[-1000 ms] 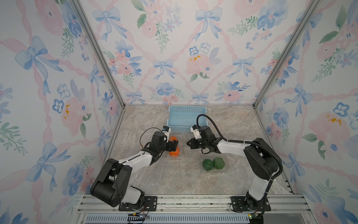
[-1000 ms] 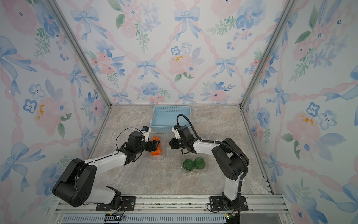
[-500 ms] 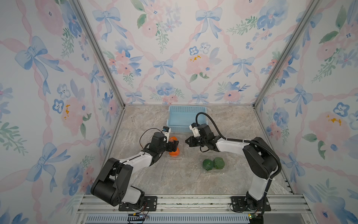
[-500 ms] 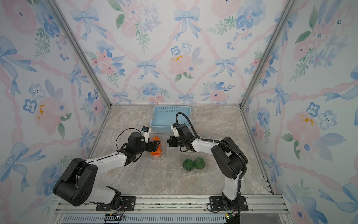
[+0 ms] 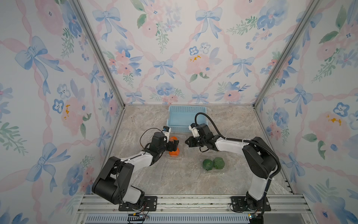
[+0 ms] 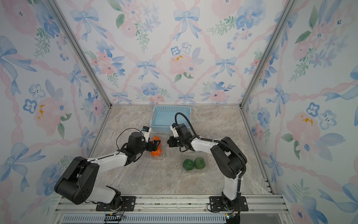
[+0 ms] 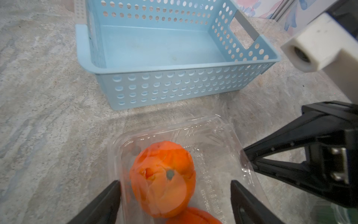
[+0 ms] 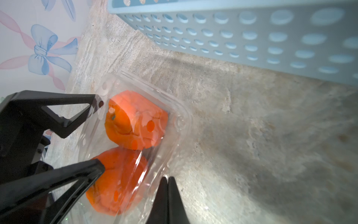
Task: Take oranges out of containers
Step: Open the packing box at the center of the board.
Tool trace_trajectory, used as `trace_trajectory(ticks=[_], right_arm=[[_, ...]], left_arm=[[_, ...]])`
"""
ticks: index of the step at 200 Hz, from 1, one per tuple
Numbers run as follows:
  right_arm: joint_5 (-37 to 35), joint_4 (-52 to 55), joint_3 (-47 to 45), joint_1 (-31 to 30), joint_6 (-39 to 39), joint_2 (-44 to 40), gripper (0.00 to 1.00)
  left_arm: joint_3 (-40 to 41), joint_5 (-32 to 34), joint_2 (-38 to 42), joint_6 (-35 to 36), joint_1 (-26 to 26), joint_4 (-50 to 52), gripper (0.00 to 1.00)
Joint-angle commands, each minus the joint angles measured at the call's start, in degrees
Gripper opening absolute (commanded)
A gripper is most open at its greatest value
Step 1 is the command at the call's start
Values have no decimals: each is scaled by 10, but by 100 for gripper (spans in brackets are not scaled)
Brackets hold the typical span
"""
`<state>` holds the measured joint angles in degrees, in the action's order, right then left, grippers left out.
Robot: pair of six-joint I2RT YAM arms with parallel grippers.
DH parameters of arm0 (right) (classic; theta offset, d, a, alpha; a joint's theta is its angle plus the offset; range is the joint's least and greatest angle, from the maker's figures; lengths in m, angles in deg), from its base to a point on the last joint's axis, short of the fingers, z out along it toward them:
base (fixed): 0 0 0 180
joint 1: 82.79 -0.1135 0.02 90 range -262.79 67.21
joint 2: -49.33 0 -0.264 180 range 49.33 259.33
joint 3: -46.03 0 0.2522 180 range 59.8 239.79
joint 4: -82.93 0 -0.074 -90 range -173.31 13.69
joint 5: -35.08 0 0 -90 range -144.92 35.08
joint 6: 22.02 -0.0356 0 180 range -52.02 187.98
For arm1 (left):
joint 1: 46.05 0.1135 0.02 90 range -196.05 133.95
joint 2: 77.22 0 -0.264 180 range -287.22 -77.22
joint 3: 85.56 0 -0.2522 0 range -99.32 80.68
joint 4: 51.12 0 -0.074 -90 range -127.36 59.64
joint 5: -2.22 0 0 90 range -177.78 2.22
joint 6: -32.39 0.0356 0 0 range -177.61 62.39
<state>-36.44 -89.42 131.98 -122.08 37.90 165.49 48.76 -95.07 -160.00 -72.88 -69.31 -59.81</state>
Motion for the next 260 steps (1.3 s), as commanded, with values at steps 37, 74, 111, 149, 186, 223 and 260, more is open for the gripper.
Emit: trace_trajectory(ticks=[37,74,111,149,186,223,260], right_arm=[[29,-9,32,-15,-17,38,0],[53,-47,25,-16,-32,42,0],[80,-97,8,-13,-54,46,0],[106,-148,-8,-8,-92,50,0],[114,-167,-16,-8,-100,48,0],[111,-152,-13,-3,-110,57,6],[107,-136,-11,4,-116,67,23]], left_arm=[[15,-21,-13,3,-4,12,89],[16,-25,-14,5,-4,10,89],[18,-27,-12,7,-4,7,89],[22,-33,-10,7,-4,3,89],[24,-35,-10,6,-4,2,89],[25,-33,-5,4,-4,1,89],[26,-39,3,3,-4,-1,89]])
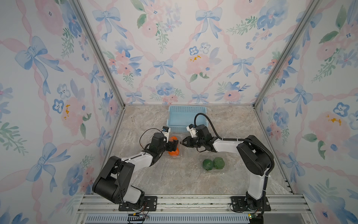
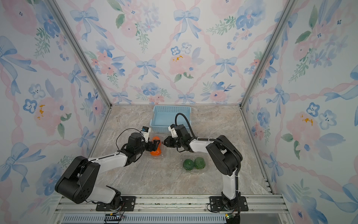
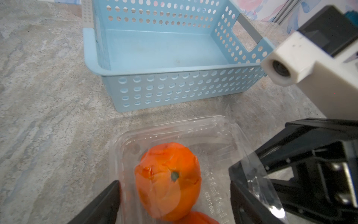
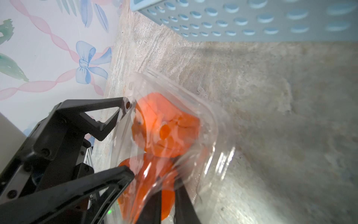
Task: Take oranges out of containers
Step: Open the packing box at the center of the board.
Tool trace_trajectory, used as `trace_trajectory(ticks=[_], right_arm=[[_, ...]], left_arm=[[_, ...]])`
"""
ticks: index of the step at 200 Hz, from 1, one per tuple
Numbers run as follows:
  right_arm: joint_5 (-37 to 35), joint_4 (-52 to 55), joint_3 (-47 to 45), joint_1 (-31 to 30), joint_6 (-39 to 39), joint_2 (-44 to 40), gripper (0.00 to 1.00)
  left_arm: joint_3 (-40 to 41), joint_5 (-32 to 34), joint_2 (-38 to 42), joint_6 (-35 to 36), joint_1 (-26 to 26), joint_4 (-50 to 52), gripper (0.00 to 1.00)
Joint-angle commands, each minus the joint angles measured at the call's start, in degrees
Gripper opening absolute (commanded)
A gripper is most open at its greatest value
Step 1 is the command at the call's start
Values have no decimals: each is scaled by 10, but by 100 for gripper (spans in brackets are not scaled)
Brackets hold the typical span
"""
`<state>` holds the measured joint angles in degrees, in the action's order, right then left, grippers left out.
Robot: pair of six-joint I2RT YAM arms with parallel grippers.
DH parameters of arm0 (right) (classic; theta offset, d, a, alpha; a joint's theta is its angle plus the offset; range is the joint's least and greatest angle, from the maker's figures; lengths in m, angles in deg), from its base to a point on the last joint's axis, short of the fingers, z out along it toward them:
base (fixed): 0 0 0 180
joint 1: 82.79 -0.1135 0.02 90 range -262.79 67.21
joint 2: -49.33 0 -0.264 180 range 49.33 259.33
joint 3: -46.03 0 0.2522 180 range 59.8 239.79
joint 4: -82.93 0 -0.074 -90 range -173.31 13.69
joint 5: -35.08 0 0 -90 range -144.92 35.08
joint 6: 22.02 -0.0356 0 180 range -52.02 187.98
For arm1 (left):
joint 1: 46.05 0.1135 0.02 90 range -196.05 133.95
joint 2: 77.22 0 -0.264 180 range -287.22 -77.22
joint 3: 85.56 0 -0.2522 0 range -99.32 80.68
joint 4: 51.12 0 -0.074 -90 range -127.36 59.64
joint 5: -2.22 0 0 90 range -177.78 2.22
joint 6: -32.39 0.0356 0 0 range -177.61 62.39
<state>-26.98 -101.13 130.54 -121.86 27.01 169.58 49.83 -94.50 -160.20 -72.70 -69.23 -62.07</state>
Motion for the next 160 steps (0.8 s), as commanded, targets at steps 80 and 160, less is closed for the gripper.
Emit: trace_trajectory(ticks=[80,160], right_arm=[[27,-31,2,9,-17,31,44],[34,-5,15,10,-6,37,57]], left_arm=[[19,-68,9,-11,2,8,89],[36,-94,35,-26,30,-11,89]])
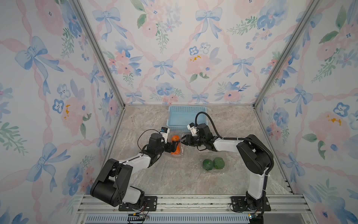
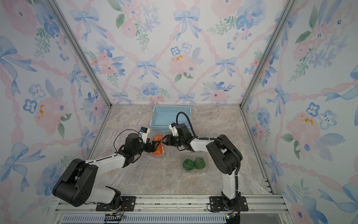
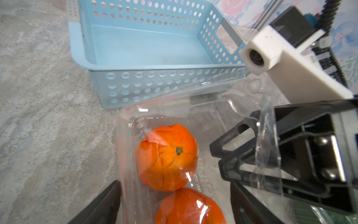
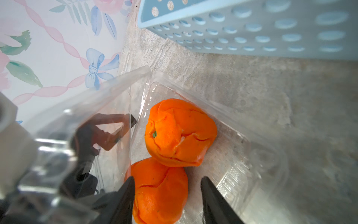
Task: Take oranges out of containers
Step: Open the packing box at the center of the board.
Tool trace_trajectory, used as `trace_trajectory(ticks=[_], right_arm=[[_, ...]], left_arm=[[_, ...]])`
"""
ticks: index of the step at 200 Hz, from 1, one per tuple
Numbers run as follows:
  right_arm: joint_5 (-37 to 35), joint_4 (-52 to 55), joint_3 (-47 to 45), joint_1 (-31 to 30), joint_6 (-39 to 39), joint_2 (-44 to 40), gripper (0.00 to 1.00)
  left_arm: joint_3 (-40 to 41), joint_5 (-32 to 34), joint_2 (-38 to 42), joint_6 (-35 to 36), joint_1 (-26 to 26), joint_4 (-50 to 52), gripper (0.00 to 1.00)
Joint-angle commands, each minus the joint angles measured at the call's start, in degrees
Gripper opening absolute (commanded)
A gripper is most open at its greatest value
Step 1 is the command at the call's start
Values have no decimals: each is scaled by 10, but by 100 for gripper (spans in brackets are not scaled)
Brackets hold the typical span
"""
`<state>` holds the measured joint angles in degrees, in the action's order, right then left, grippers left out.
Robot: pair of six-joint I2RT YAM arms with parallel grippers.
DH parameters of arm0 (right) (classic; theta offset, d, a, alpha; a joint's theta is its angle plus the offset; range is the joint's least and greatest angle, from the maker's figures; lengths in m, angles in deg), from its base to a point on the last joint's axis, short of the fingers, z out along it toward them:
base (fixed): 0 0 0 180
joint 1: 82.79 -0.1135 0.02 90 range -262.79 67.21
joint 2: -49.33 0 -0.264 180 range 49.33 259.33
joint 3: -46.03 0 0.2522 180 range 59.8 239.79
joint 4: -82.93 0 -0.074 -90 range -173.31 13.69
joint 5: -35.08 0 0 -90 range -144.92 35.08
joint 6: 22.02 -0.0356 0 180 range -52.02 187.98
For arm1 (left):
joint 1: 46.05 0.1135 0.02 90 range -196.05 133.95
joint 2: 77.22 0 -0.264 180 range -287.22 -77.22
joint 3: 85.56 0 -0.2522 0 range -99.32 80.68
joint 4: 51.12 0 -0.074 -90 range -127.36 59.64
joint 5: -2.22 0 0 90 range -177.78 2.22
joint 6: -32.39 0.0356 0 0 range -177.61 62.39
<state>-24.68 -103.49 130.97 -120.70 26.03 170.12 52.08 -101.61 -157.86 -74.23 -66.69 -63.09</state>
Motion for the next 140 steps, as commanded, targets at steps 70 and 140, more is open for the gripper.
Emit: trace_trajectory(ticks=[70,140], right_arm=[[-23,117,49,-2,79,18,70],[-141,316,174,-29,209,28,77]], left_arm=[[35,54,77,-19,9,-14,86],[57,286,280,29,-10,-10,88]])
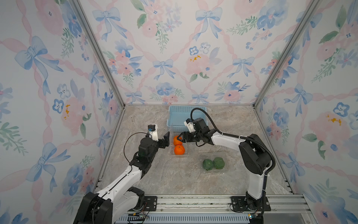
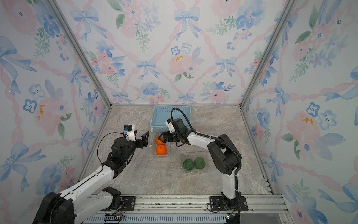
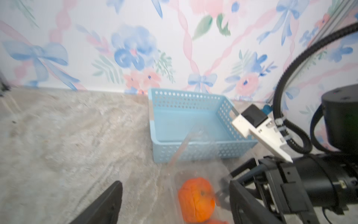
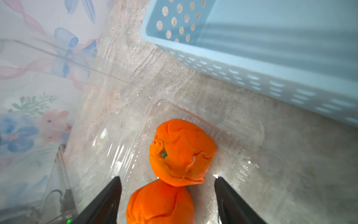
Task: Take oranges out of containers
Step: Open the packing box at the center of the board, then pick up the orange from the packing box.
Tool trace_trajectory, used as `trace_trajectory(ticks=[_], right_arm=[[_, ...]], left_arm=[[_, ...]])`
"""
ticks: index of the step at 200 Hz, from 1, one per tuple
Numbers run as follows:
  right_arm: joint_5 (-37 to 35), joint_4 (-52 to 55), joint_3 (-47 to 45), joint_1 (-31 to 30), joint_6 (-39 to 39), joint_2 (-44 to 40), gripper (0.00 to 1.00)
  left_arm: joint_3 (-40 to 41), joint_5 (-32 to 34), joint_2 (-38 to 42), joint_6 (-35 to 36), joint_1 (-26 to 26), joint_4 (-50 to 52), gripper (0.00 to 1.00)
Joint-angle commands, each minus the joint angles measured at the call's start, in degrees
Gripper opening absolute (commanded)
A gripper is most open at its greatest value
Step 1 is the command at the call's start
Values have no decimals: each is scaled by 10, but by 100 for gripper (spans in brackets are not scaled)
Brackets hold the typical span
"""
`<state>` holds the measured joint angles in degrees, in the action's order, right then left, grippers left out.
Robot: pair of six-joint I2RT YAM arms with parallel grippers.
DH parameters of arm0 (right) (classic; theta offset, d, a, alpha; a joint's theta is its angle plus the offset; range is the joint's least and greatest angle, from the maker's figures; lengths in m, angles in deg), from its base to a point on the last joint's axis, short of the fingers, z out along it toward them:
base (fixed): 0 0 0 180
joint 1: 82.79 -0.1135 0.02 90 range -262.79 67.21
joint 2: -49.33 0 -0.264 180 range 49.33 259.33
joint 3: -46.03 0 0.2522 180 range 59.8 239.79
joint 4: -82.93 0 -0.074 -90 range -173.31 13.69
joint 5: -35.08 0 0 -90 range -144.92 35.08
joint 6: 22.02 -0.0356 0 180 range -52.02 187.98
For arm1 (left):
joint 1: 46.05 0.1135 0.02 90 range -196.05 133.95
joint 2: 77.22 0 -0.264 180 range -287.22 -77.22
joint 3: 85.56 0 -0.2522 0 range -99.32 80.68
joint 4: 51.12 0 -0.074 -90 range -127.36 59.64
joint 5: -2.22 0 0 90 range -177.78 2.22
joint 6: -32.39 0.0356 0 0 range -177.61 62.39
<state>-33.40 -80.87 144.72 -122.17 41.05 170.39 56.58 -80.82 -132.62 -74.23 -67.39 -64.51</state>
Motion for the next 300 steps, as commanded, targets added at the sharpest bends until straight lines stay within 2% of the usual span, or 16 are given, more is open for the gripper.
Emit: trace_trajectory(ticks=[1,28,70,110,150,176,211,263,281,300], right_arm=[[-55,91,38,-15,60,26,77],[-80,123,70,-28,83,42,81],[-117,162,118,-43,103,72,84],[-131,181,170,-47,110,113,83],[-141,207,213,-50,116,145,72],[-140,219,222,-50,123,151,61],[-133,215,200,-49,131,109,49],[-128,238,235,-41,152,28,45],[-134,242,269,-33,163,32,44],[-138,255,336,-18,166,71,44]], left_arm=[[12,78,28,29,-3,4,88],[14,67,21,31,-3,11,89],[16,-17,-46,25,-1,8,90],[45,-97,-86,35,1,-50,90],[75,-131,-101,34,10,-91,91],[100,-157,-104,24,25,-126,91],[143,-182,-120,-1,50,-188,91],[144,-177,-131,-4,51,-195,91],[144,-177,-131,-4,50,-195,91],[146,-173,-126,-5,50,-195,91]])
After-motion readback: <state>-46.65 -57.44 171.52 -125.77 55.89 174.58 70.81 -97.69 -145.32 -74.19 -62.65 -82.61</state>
